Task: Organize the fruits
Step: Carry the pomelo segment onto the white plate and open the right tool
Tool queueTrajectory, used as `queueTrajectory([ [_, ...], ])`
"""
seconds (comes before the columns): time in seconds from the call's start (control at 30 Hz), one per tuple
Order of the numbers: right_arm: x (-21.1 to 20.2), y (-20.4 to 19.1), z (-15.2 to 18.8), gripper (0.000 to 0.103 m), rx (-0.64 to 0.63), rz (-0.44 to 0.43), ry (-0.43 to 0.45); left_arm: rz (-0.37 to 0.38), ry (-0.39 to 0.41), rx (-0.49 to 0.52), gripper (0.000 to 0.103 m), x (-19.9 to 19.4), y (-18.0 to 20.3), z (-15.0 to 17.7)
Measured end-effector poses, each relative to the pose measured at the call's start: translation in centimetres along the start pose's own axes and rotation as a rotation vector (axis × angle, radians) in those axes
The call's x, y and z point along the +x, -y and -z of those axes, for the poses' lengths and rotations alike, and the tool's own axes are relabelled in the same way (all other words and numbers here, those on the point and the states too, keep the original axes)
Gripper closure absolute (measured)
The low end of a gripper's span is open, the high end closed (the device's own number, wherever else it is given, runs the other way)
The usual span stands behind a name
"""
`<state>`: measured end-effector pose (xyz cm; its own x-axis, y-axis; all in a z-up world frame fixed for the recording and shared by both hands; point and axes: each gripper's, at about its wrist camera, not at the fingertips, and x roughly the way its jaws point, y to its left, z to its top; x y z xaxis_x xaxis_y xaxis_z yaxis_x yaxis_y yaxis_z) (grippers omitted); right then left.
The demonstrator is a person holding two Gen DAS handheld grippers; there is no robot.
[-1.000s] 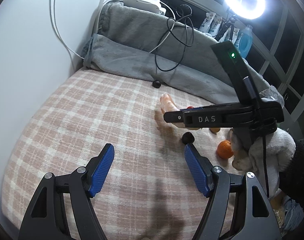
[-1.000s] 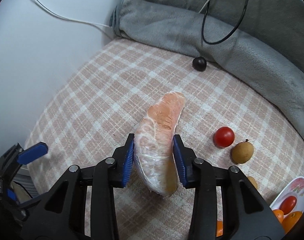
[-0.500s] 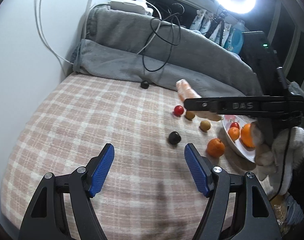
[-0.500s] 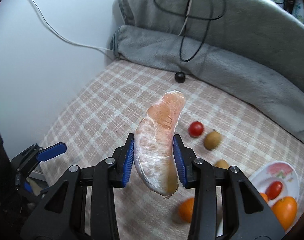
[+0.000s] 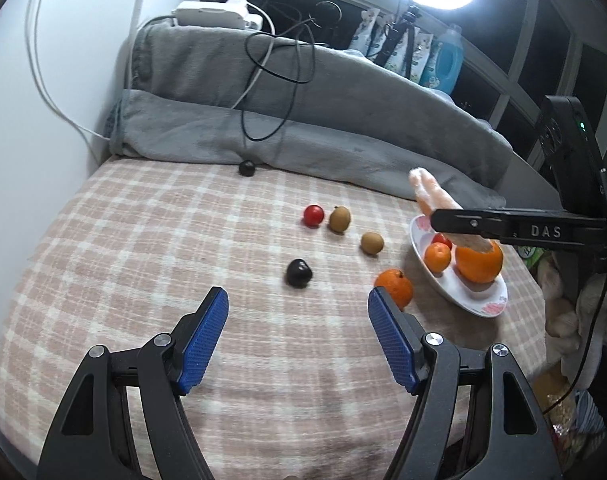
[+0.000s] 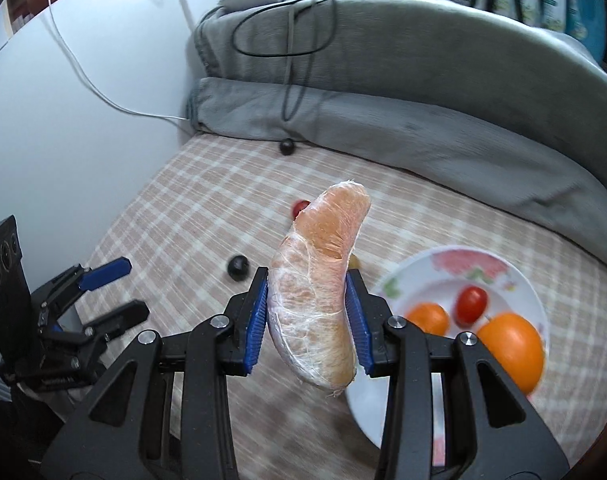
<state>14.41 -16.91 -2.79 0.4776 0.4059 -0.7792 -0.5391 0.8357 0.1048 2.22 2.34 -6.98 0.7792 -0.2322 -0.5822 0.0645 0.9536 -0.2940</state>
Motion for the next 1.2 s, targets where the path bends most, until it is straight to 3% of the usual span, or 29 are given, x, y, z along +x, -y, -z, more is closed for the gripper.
queueTrajectory([
  [0.53,-0.8,4.3,4.8,0.064,0.069,0.074,-0.058,0.029,-0.020,0.036,0.031,0.8,2.4,0.2],
  [0.93,-0.7,5.0,5.5,0.064,0.078,0.093,-0.069,0.032,-0.023,0.044,0.031,0.9,2.9,0.1],
  [1.0,-0.9,5.1,5.4,0.062,0.078,0.100,-0.061,0.033,-0.024,0.045,0.031,1.0,3.0,0.1],
  [1.13,-2.2,5.2,5.0,0.040,0.084,0.100,-0.015,0.034,-0.024,0.048,0.031,1.0,3.1,0.2],
  [1.2,-2.7,5.2,4.8,0.040,0.082,0.102,-0.002,0.033,-0.024,0.048,0.031,1.0,3.1,0.2],
])
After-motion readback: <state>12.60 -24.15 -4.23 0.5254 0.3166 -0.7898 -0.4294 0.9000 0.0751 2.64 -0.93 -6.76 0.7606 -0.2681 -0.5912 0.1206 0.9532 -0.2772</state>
